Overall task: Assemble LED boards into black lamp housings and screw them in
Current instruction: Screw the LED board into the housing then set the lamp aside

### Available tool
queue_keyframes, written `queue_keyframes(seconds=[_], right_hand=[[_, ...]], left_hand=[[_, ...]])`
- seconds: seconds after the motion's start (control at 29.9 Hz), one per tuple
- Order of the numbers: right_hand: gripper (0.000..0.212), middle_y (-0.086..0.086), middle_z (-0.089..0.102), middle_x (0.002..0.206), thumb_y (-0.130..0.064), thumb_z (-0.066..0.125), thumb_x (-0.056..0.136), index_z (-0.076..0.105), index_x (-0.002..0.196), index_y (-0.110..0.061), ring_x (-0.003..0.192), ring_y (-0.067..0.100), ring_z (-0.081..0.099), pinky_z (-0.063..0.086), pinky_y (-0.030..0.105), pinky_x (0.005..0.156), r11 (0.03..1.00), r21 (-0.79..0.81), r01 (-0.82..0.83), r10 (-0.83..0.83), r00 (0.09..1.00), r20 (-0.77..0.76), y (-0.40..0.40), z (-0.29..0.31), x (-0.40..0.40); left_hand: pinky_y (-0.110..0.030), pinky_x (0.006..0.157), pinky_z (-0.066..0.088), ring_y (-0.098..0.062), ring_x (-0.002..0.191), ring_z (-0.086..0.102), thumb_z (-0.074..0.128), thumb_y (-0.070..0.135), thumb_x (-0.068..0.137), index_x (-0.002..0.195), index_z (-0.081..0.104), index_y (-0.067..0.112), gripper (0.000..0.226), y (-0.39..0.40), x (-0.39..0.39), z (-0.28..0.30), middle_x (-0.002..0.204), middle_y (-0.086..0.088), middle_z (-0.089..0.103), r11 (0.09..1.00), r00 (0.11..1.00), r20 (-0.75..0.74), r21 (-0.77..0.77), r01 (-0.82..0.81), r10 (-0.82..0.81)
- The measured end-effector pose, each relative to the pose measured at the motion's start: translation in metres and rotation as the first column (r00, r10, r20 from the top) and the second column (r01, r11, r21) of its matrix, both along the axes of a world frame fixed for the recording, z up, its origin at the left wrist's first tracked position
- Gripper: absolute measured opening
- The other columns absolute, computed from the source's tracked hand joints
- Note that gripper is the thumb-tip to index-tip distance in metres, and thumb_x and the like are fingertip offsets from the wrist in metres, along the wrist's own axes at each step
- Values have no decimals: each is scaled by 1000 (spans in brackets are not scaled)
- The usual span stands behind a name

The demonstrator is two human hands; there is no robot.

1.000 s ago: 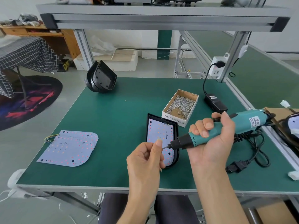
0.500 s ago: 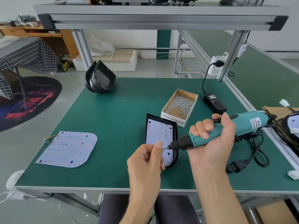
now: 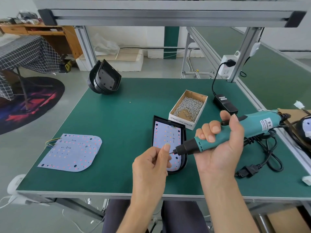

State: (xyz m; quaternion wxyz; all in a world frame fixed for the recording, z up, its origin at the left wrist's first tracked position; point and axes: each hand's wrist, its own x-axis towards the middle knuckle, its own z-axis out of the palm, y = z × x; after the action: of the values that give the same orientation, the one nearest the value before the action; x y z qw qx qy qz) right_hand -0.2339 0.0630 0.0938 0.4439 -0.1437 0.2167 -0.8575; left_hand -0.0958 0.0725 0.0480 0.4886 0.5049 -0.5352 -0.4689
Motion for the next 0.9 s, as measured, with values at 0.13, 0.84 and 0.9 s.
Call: queue_keyframes(seconds=[0.13,0.84,0.9], right_hand=[[16,-8,47,61,-31,53,103,61,94,-20,49,8,37,39,22,53,999,25,26,-26,1000,7,-4,-3,-3],[12,3,50,53,-20,66,90,58,81,-16,39,16,37,35,24,49,978,112,173,-136,950,-281,-17,-26,5],[12,3,50,53,-18,63,93,57,84,-14,39,16,38,35,24,49,978,114,175,-134,945,-300,-16,-26,7]], left_hand=[[-18,52,38,-24,57,52,44,82,88,82,72,31,59,0,7,-3,59,-8,57,992,987,134,-105,-71,85],[-31,62,44,-9,70,61,68,39,86,108,54,34,27,-16,12,-27,72,13,62,992,857,513,66,-107,58],[-27,59,42,-5,68,60,68,37,85,107,53,35,26,-16,11,-29,70,14,62,990,861,505,72,-118,66]])
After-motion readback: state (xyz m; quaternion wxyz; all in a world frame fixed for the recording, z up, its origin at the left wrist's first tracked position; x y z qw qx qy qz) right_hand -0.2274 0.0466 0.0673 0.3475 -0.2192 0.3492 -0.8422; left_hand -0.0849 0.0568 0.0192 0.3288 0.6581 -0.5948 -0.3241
